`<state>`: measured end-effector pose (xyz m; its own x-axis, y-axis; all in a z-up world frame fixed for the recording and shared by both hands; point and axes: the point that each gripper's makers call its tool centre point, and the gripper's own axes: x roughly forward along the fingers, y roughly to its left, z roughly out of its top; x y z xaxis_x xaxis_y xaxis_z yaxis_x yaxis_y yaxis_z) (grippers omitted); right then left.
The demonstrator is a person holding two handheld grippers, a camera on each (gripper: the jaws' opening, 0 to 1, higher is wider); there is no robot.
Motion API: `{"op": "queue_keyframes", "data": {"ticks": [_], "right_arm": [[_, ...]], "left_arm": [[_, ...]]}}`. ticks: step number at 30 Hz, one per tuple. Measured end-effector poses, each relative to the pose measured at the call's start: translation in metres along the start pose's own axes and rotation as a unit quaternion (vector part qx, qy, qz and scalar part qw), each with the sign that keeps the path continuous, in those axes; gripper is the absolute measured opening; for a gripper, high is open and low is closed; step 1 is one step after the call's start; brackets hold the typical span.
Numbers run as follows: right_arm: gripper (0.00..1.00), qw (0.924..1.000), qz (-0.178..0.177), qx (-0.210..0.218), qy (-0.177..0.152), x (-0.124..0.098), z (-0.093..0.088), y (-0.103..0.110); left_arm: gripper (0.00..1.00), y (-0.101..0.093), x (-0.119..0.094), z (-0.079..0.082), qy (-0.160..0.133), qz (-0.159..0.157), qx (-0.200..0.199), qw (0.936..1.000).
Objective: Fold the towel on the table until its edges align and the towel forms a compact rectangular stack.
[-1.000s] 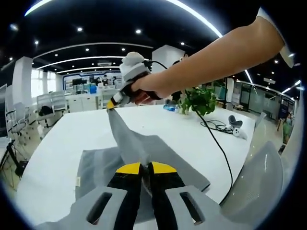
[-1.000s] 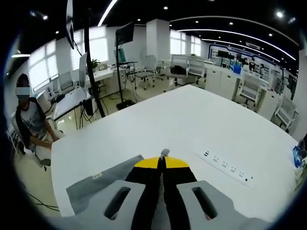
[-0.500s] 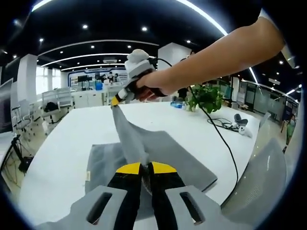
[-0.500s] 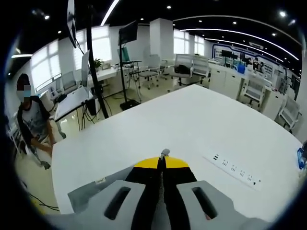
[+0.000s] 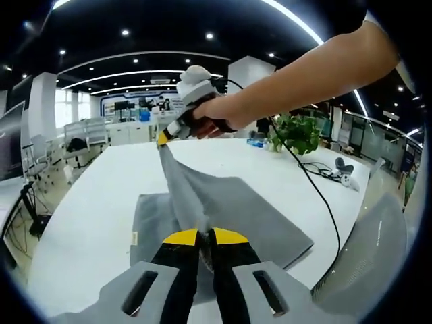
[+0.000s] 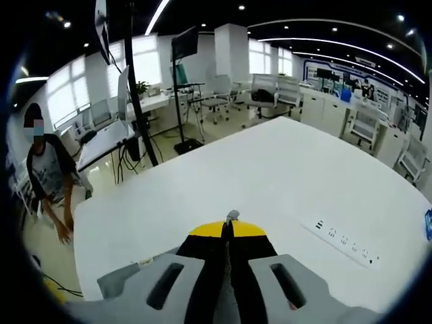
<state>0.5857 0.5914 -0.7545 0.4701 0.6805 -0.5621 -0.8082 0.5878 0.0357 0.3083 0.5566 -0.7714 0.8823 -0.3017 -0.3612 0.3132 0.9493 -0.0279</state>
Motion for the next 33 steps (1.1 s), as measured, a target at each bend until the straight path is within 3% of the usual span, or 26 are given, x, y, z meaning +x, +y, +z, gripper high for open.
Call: {"op": "queue_keyframes", "data": {"ticks": [20,33], "right_arm": [[0.00,0.9998,0.009,0.013,0.012,0.039,-0.017,0.010],[0.00,0.9993,0.009,0.031,0.021,0.049,-0.034,0.028]], "left_arm": [[0.06,0.025,0.005,-0.033,0.040,0.011,0.010,0.9991],[0.06,0.043,0.011,-0.063,0.072,0.019,0.009,0.9972]]}}
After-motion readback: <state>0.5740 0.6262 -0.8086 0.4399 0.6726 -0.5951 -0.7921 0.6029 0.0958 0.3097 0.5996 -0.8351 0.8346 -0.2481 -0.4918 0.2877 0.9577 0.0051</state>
